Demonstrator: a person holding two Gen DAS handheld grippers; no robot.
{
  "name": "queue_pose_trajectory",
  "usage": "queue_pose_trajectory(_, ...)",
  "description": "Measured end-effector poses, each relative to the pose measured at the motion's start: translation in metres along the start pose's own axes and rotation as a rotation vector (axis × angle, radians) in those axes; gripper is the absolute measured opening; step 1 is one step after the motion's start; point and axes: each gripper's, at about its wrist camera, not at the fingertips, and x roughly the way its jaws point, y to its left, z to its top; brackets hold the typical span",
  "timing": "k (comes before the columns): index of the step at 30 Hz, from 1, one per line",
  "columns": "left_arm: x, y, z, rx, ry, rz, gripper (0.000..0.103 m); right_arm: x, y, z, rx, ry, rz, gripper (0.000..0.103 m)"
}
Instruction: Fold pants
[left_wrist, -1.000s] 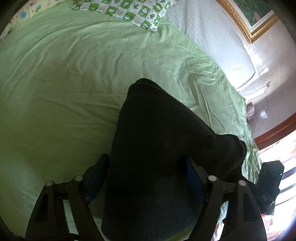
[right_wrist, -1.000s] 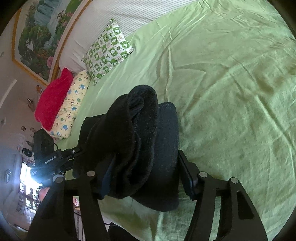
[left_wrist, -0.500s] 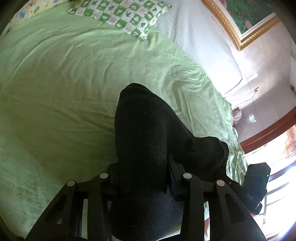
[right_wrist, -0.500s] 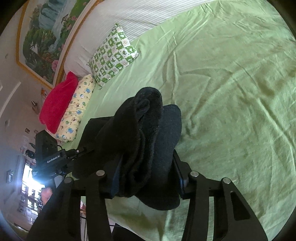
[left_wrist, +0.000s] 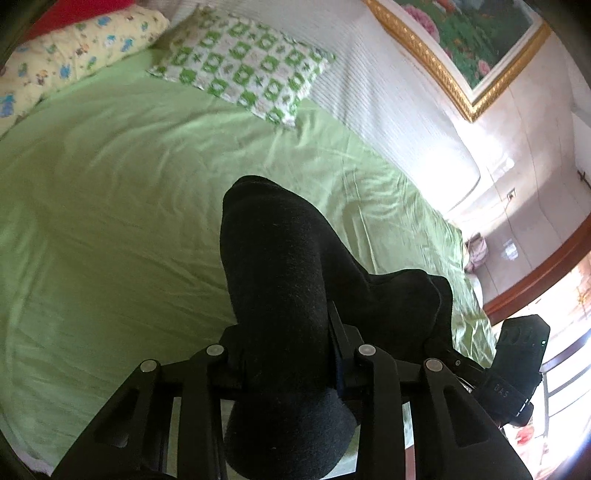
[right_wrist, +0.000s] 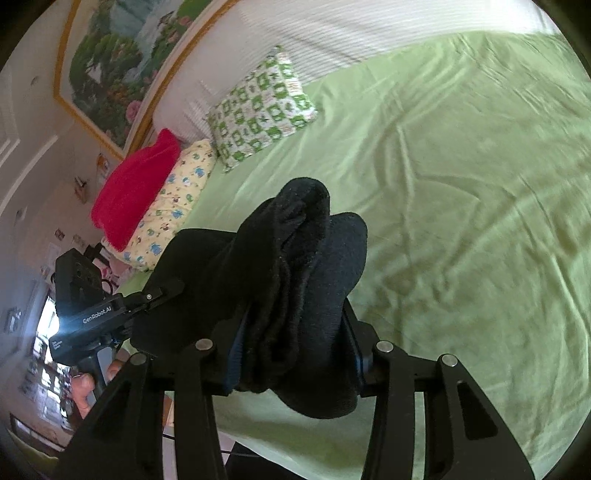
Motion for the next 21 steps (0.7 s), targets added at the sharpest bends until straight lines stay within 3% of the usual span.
queue_pose_trajectory(21, -0.036, 0.046, 0.015, -0.088, -0.101, 0.074, 0.033, 0.051, 0.053, 0.023, -0.100, 0.045, 0.065, 0.046)
